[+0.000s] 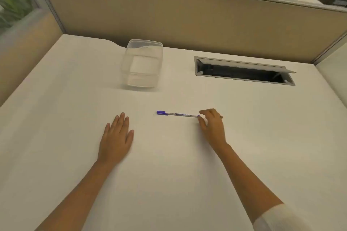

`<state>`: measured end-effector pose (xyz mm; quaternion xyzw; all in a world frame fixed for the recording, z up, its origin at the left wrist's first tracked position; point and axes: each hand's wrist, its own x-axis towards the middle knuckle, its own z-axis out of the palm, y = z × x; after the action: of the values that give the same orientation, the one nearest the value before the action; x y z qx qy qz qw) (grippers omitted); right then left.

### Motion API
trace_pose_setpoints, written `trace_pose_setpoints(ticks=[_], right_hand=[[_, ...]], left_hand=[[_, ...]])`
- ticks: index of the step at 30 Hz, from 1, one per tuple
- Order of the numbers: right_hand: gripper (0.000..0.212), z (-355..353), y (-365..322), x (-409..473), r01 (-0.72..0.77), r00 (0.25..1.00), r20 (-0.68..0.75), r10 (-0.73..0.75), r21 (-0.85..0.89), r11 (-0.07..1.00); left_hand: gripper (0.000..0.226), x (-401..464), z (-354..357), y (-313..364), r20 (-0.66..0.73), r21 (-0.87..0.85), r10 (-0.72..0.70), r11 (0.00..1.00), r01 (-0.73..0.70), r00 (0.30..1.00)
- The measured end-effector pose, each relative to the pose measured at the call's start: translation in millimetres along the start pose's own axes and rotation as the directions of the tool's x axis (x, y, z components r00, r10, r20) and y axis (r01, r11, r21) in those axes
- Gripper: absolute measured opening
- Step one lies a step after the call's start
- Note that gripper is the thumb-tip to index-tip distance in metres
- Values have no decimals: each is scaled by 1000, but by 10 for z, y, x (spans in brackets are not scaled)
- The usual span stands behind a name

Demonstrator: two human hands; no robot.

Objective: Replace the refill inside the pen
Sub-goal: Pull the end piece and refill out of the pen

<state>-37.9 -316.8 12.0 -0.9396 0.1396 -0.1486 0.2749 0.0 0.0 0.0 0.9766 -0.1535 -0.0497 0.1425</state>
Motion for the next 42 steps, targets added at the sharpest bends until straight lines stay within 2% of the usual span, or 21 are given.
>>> trace_pose_setpoints(ticks=[4, 8, 15, 19, 21, 22, 23, 24, 26, 27, 29, 30, 31, 36, 38, 40, 42], right_hand=[[21, 153, -165, 137, -29, 987, 160, 31, -15, 999], [15, 232, -114, 138, 8, 996, 92, -5, -39, 999], [11, 242, -96, 154, -55, 996, 71, 49, 86, 995], [11, 60, -211, 173, -91, 993, 92, 70, 245, 965], [9, -64, -300, 178, -72, 997, 55, 58, 312, 947], [9, -128, -355, 184, -59, 998, 30, 52, 346, 936], [9, -189, -411, 190, -49, 999, 9, 49, 386, 921], [9, -250, -469, 194, -44, 999, -3, 50, 430, 902], [9, -350, -571, 197, -36, 999, -8, 46, 501, 865], [9, -392, -613, 194, -28, 999, -9, 38, 518, 855], [9, -459, -674, 186, -10, 1000, -9, 18, 531, 847], [10, -489, -694, 179, -1, 1000, -13, 9, 532, 847], [10, -519, -703, 172, 7, 1000, -17, 2, 533, 846], [20, -654, -675, 168, -62, 998, 35, 50, 568, 821], [15, -718, -650, 190, -88, 996, 71, 59, 551, 830], [10, -783, -624, 215, -6, 996, 81, -34, 454, 891], [8, -831, -616, 244, 159, 974, 118, -193, 250, 955]], left_hand=[[69, -6, -12, 3, -26, 18, -9, 1000, 9, 1000], [70, 15, -4, -23, -28, 5, -14, 1000, 14, 1000], [66, 18, 13, -41, -51, -53, -17, 999, 14, 999], [44, 76, -28, 35, -128, -181, -97, 981, 73, 987], [33, 121, -61, 195, -177, -246, -139, 965, 92, 974], [27, 140, -89, 318, -173, -335, -150, 938, 85, 974], [22, 166, -126, 460, -129, -482, -154, 873, 74, 980], [20, 200, -165, 611, -45, -653, -156, 752, 89, 987], [21, 282, -264, 910, 207, -877, -100, 421, 230, 973], [25, 330, -300, 1042, 283, -923, -62, 255, 290, 957], [36, 424, -378, 1268, 339, -939, -23, -75, 337, 940], [39, 463, -421, 1354, 341, -924, -21, -192, 331, 940], [40, 498, -463, 1426, 331, -913, -24, -261, 314, 943], [25, 576, -554, 1552, 251, -917, -43, -329, 224, 967], [26, 594, -572, 1534, 241, -920, -39, -326, 216, 970], [28, 601, -591, 1508, 238, -924, -30, -314, 217, 971], [25, 596, -600, 1488, 241, -924, -23, -310, 223, 970]])
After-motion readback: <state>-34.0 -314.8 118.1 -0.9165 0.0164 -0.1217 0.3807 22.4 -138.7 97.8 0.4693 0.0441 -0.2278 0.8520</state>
